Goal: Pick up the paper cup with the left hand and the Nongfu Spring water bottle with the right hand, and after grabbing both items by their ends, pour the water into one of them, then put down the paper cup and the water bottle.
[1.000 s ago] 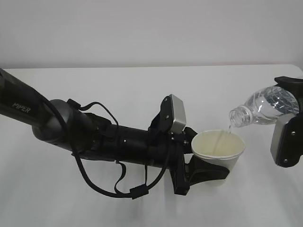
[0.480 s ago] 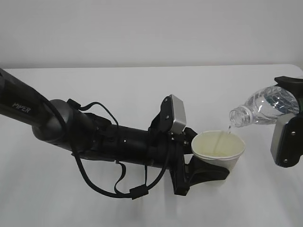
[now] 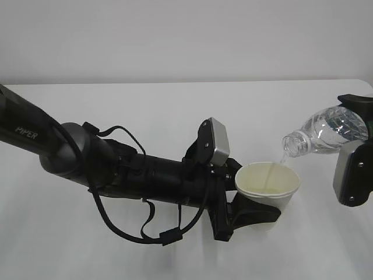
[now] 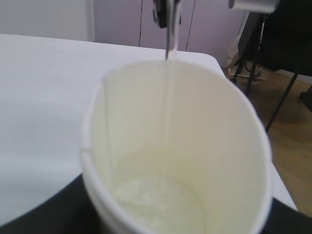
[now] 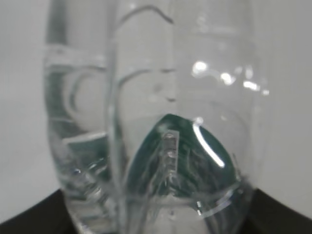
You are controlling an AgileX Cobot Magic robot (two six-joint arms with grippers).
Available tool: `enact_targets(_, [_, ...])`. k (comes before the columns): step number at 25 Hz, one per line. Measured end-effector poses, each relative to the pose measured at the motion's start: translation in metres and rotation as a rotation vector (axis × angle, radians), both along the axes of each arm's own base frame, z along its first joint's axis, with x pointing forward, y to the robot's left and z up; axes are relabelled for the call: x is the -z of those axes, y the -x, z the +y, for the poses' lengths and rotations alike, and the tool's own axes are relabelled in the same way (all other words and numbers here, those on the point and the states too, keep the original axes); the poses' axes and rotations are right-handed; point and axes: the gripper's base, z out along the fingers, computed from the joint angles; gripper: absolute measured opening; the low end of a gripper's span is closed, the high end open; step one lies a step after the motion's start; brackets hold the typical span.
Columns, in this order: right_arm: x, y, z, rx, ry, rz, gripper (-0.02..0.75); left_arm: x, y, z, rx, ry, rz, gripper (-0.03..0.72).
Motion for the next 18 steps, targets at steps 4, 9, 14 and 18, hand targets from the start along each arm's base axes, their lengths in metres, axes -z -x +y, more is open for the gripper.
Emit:
enact_targets(4, [0.0, -0.0001, 0.0002, -0.003, 0.002, 0.001, 0.43, 0.0004, -0.0002, 0.0001, -0.002, -0.004, -0.001, 0.43])
enact_targets(9, [0.0, -0.0001, 0.0002, -0.003, 0.002, 0.001, 0.429, 0.0005, -0.0003, 0.0001, -0.003, -0.006, -0.001, 0.43])
enact_targets(14, [0.0005, -0.0006, 0.0005, -0.007, 0.009, 0.012, 0.429, 0.0005, -0.0003, 0.0001, -0.003, -0.006, -0.001, 0.43])
enact_targets(18, [0.0007, -0.0005, 0.0006, -0.009, 0.012, 0.014, 0.43, 0.0005, -0.0003, 0.0001, -0.003, -0.006, -0.001, 0.43])
